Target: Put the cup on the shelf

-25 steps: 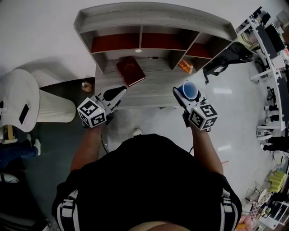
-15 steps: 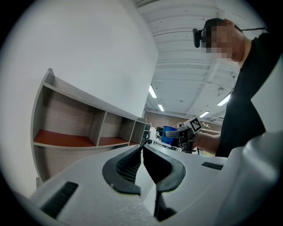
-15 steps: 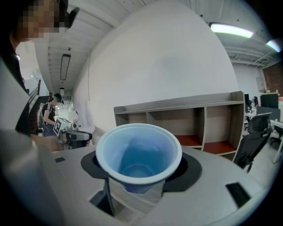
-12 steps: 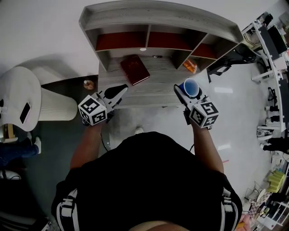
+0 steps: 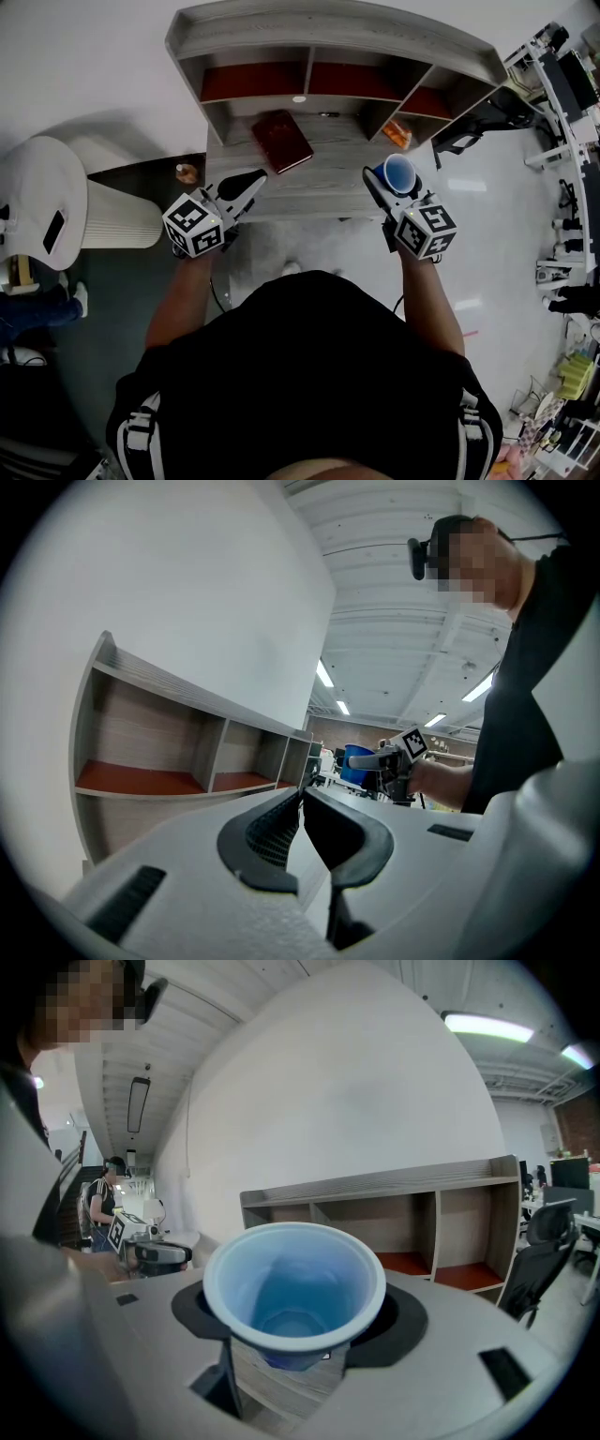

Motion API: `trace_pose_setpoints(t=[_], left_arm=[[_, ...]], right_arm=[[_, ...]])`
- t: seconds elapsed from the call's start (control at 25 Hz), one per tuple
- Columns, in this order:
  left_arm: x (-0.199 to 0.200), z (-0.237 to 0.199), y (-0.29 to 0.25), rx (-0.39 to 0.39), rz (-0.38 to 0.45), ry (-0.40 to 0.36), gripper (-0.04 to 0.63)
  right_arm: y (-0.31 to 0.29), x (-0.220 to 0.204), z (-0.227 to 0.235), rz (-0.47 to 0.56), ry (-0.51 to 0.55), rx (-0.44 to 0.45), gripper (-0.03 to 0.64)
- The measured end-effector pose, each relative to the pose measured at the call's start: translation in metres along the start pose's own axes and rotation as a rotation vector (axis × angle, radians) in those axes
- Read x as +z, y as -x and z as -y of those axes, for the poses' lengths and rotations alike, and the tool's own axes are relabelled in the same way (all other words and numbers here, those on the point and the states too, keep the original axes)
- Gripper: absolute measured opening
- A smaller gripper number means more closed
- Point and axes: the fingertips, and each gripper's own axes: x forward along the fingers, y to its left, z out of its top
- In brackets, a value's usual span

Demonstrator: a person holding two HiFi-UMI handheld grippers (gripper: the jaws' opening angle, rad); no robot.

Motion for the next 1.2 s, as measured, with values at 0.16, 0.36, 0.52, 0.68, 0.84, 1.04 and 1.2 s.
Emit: trace_pose_setpoints(t=[0.16, 0.36, 0.52, 0.68, 0.84, 1.04, 1.2], left_arm=[[0.004, 0.004, -0.007, 0.021, 0.005, -0.004, 0.021], [0.009, 0.012, -0.018, 0.042, 0.001, -0.018, 0.021], [0.010, 0.013, -0.027, 0.069, -0.001, -0.024, 0.021], [0.013, 0.014, -0.041, 0.093, -0.007, -0.031, 0.021], [0.018, 0.019, -0.059, 0.095, -0.006, -0.039, 0.021], [0.019, 0.024, -0.089, 0.092, -0.016, -0.040, 0.021], [0.030, 0.018, -0.099, 0.123, 0.006, -0.045, 0.021]], right_arm=[[0.005, 0.002, 0.005, 0.013, -0.010, 0.003, 0.304], [0.008, 0.004, 0.018, 0.019, -0.016, 0.011, 0.304], [0.006, 0.007, 0.033, 0.026, -0.010, 0.029, 0.304], [0.000, 0.009, 0.053, 0.032, -0.013, 0.050, 0.304], [-0.008, 0.015, 0.068, 0.036, -0.008, 0.075, 0.304], [-0.022, 0.020, 0.089, 0.018, 0.010, 0.106, 0.304], [-0.036, 0.025, 0.107, 0.010, 0.021, 0.120, 0.304]])
